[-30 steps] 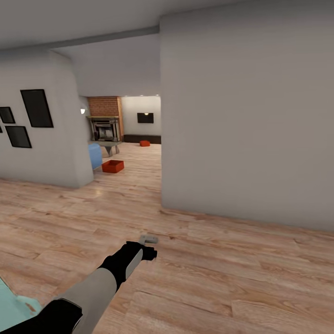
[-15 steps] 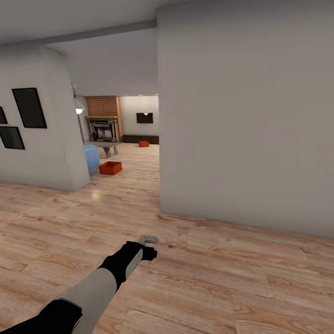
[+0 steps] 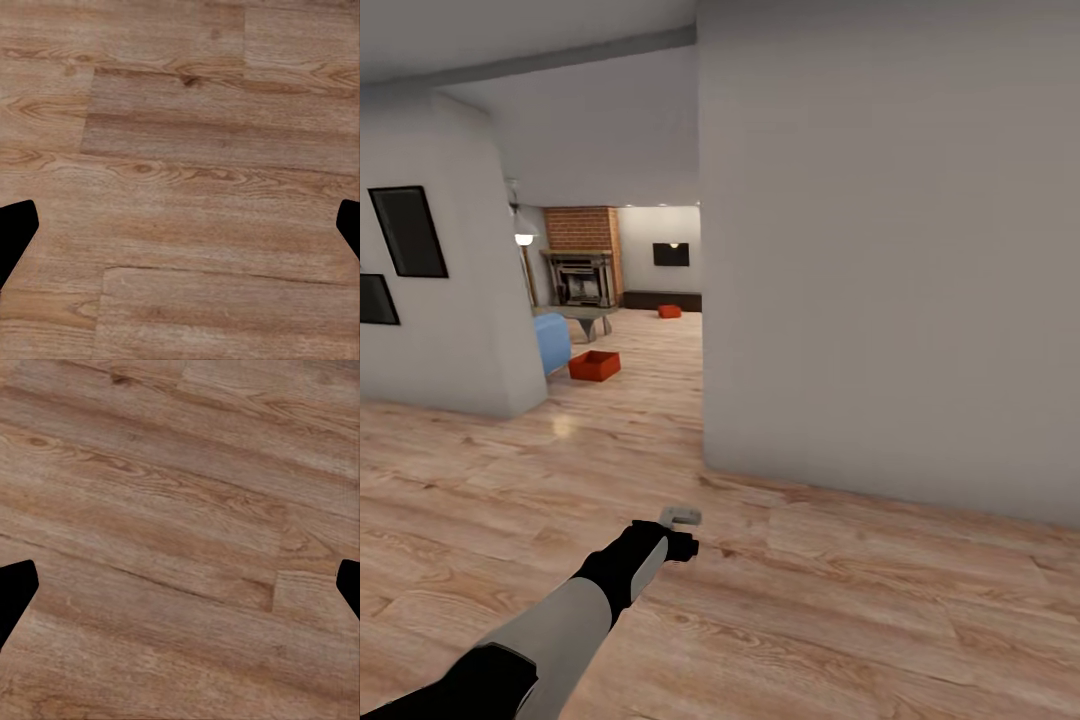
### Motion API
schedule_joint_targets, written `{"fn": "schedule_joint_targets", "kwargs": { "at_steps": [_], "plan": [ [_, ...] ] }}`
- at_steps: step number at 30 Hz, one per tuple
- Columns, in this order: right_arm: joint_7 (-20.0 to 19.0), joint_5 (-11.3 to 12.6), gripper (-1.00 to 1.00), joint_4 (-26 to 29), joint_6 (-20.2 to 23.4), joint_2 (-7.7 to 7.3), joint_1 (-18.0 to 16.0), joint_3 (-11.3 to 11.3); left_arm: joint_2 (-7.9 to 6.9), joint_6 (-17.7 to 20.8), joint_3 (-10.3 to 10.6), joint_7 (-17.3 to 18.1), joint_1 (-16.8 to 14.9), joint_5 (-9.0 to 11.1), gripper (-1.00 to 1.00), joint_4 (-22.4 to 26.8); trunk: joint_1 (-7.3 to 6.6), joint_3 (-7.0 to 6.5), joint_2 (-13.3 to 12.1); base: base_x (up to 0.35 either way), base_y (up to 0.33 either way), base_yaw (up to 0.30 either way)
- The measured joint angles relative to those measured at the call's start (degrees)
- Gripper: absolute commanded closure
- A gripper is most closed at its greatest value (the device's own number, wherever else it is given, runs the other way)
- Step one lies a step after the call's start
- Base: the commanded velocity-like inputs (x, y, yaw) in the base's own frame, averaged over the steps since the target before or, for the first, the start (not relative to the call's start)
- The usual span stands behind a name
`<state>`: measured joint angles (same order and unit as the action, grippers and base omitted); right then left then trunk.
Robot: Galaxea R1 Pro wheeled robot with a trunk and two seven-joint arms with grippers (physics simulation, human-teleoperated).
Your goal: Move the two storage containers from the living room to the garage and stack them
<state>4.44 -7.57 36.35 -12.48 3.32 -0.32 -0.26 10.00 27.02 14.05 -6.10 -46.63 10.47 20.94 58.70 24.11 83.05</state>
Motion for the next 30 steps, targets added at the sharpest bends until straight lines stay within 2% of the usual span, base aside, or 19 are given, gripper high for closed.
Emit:
{"fn": "schedule_joint_targets", "kwargs": {
  "at_steps": [11,30],
  "plan": [
    [0.0,0.0,-1.0,0.0,0.0,0.0,0.0,0.0,0.0,0.0,0.0,0.0,0.0,0.0,-1.0,0.0,0.0,0.0,0.0,0.332,0.011,0.0],
    [0.0,0.0,-1.0,0.0,0.0,0.0,0.0,0.0,0.0,0.0,0.0,0.0,0.0,0.0,-1.0,0.0,0.0,0.0,0.0,0.332,0.099,0.0]
  ]
}}
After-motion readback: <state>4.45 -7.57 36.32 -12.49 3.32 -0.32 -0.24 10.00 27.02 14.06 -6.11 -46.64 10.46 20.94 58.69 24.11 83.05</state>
